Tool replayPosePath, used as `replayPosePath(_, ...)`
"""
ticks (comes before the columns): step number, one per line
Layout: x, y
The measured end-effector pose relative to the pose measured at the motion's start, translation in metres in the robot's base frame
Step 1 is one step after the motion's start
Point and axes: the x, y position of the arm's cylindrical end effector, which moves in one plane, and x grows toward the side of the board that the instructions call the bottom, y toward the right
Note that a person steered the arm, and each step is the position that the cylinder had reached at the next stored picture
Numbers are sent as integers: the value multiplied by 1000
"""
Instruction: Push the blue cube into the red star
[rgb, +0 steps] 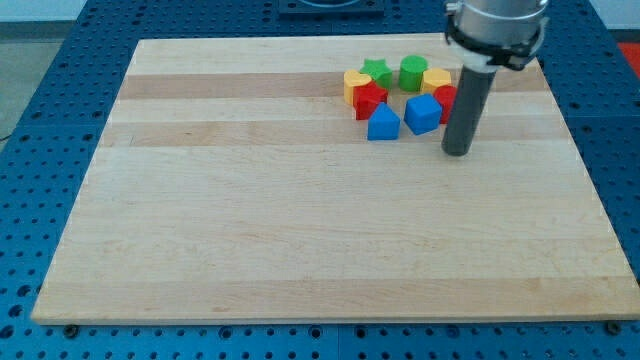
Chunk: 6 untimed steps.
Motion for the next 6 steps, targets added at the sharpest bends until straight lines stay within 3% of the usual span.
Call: replayPosePath(6,-48,-28)
